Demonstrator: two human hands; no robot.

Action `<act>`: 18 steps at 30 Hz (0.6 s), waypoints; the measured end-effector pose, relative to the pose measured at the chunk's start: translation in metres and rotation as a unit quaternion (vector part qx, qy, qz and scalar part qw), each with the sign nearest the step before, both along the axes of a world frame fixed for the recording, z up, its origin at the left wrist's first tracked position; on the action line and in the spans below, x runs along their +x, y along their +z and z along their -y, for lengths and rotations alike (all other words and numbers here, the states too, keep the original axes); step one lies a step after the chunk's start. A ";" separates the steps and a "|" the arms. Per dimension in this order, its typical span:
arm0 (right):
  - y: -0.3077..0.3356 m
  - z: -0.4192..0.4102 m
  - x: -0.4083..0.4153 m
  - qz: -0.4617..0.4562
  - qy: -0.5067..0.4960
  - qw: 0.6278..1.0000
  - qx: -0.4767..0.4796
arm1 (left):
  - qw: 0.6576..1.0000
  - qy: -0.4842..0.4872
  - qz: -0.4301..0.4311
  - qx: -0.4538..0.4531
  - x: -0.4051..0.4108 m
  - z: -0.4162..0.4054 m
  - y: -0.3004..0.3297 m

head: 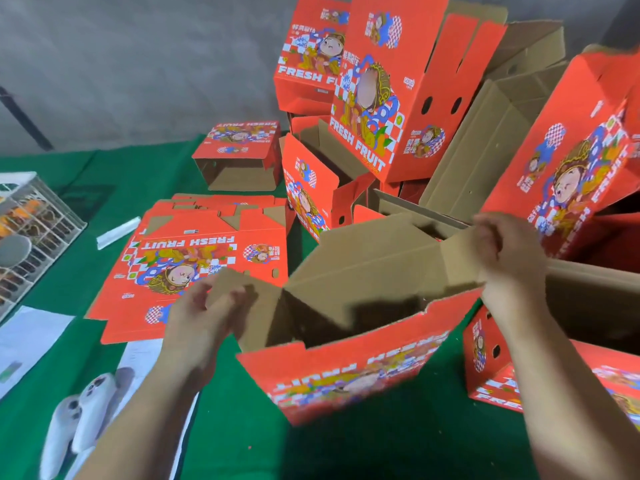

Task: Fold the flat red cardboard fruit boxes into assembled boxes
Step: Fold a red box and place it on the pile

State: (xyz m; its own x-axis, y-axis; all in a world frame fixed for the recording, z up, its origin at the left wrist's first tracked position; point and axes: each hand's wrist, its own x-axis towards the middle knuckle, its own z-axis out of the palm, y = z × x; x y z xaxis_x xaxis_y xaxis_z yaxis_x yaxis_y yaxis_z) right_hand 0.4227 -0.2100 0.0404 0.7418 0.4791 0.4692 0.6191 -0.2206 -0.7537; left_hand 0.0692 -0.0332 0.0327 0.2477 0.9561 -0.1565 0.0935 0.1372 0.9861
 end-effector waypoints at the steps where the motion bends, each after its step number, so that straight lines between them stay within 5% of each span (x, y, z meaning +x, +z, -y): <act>1: 0.002 0.000 -0.002 0.020 0.015 1.000 -0.016 | 0.998 0.064 0.014 0.009 0.008 -0.001 -0.003; 5: 0.008 -0.004 -0.010 0.097 0.063 0.991 -0.067 | 0.976 0.208 0.034 0.063 0.033 -0.015 -0.008; 13: -0.006 0.026 -0.029 -0.137 0.215 0.937 -0.240 | 0.951 0.273 0.019 0.141 0.055 -0.033 -0.018; 15: -0.008 0.028 -0.033 -0.211 0.217 0.929 -0.211 | 0.949 0.282 0.019 0.142 0.053 -0.036 -0.020; 18: -0.012 0.030 -0.042 -0.193 0.204 0.943 -0.181 | 0.949 0.278 0.015 0.148 0.055 -0.040 -0.023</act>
